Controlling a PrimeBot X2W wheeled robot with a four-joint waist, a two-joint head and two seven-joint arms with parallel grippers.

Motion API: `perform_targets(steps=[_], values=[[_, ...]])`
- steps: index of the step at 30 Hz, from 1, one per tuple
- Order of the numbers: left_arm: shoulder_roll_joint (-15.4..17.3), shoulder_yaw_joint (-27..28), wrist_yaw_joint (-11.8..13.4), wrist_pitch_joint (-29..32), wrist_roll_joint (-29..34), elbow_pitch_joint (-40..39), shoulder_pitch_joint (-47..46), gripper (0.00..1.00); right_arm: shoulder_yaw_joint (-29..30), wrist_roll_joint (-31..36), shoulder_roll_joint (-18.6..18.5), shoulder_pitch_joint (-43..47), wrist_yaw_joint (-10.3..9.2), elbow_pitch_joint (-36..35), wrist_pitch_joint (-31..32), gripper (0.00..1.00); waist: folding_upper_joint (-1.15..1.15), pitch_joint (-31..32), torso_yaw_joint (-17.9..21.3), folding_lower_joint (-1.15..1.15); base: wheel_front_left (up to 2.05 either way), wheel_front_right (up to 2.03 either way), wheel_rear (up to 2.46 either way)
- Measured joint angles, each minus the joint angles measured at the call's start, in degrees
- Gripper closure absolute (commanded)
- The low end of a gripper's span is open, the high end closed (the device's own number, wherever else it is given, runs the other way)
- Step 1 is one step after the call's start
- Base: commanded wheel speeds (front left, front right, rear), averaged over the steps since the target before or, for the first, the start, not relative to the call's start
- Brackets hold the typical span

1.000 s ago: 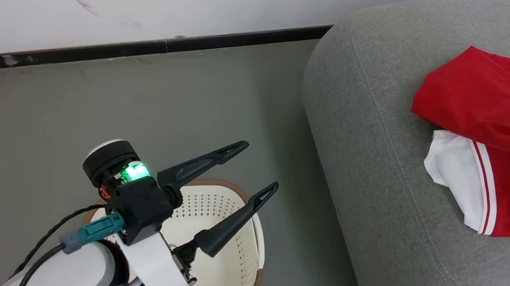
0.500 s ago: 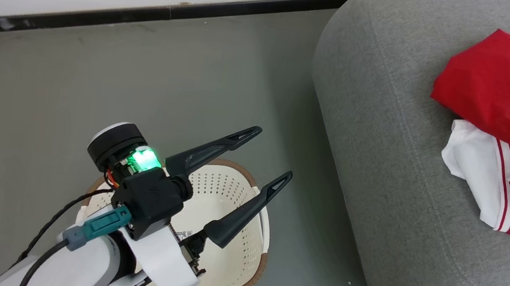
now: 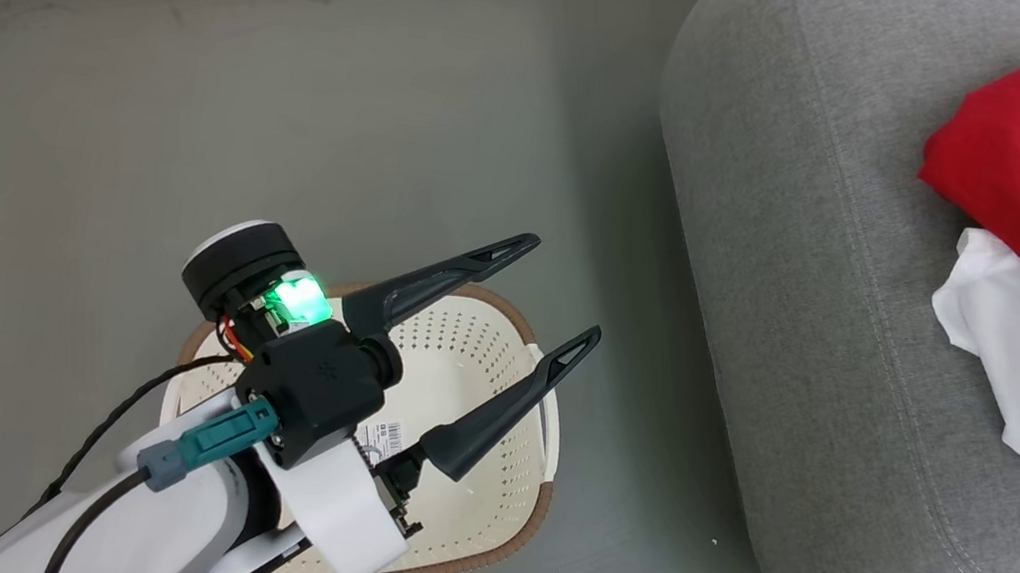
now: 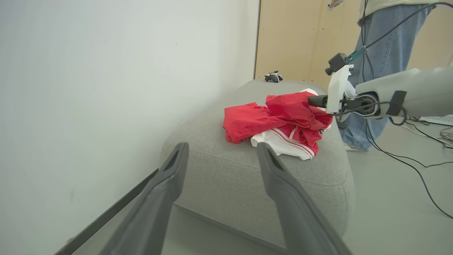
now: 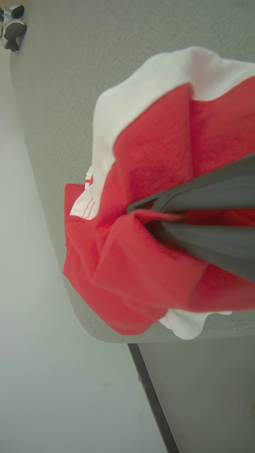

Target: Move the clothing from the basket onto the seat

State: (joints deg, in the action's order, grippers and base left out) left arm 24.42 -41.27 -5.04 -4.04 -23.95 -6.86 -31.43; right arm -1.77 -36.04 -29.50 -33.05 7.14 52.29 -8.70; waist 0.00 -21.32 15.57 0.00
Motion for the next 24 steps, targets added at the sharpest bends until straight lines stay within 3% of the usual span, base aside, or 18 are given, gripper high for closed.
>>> perform_targets(steps=[12,15,18,20,21,22,24], values=[[-0.24,0.20,0.00,-0.10,0.02,0.34,-0.64,0.00,-0.19,1.24,1.33,-2.24,0.00,1.74,-2.54,1.00,0.00,-2.24,-0.69,0.00,0.00,0.00,0.00],[-0.54,0.34,0.00,-0.68,0.02,0.68,-0.66,0.00,-0.29,1.27,1.30,-2.60,0.00,1.57,-3.07,0.64,0.00,-2.39,-0.40,0.00,0.00,0.00,0.00],[-0.78,0.41,0.00,-1.14,0.01,1.15,-0.67,0.00,-0.56,1.29,1.23,-2.58,0.00,1.34,-3.43,0.47,0.00,-2.37,-0.02,0.00,0.00,0.00,0.00],[-0.99,0.46,0.00,-1.57,0.00,1.38,-0.67,0.00,-1.05,1.71,1.20,-2.52,0.00,1.01,-3.49,0.24,0.00,-2.28,0.27,0.00,0.00,0.00,0.00],[-1.04,0.49,0.00,-1.63,0.00,1.51,-0.67,0.00,-1.45,1.78,1.20,-2.47,0.00,0.82,-3.50,0.06,0.00,-2.21,0.41,0.00,0.00,0.00,0.00],[-1.08,0.52,0.00,-1.69,0.00,1.66,-0.67,0.00,-1.80,1.78,1.21,-2.41,0.00,0.63,-3.54,0.00,0.00,-2.13,0.55,0.00,0.00,0.00,0.00],[-1.09,0.54,0.00,-2.13,0.00,2.10,-0.67,0.00,-2.29,1.78,1.29,-2.30,0.00,0.03,-3.96,0.00,0.00,-1.94,0.84,0.00,0.00,0.00,0.00]])
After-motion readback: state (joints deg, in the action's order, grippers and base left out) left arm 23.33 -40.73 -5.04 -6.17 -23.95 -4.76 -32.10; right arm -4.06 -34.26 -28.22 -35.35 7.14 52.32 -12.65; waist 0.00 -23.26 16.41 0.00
